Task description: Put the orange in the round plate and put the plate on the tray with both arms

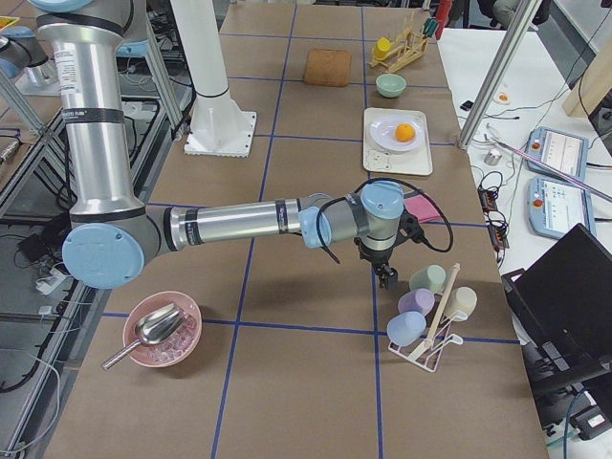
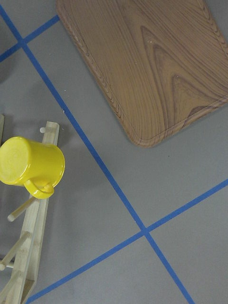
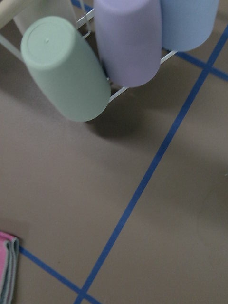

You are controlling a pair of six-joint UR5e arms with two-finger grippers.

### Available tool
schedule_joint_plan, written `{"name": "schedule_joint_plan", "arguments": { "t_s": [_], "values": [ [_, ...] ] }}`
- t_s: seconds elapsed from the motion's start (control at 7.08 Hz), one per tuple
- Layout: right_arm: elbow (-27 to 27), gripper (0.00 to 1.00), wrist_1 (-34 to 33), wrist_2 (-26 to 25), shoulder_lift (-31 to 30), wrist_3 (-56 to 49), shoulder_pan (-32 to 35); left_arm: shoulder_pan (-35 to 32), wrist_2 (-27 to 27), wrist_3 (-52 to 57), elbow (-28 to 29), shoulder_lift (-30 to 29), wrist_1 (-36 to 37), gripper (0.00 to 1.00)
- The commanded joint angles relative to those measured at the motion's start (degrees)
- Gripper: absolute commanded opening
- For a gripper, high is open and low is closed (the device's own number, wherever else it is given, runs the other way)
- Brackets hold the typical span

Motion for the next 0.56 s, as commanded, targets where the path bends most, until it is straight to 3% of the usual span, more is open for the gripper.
{"name": "schedule_joint_plan", "arguments": {
  "t_s": [0.0,0.14,0.42],
  "values": [
    [1.6,0.99,-7.0,0.5,-1.4,-7.7,3.8,-3.7,-1.8,0.4,1.7,0.3,0.4,0.99],
    [3.0,0.99,-7.0,0.2,-3.9,-7.8,4.7,-6.5,-8.6,3.5,5.8,0.2,-0.1,0.99],
    [6.4,0.99,-7.1,-0.2,-6.4,-7.6,5.6,-7.0,-10.2,4.7,9.0,0.6,-0.2,0.99]
  ]
}}
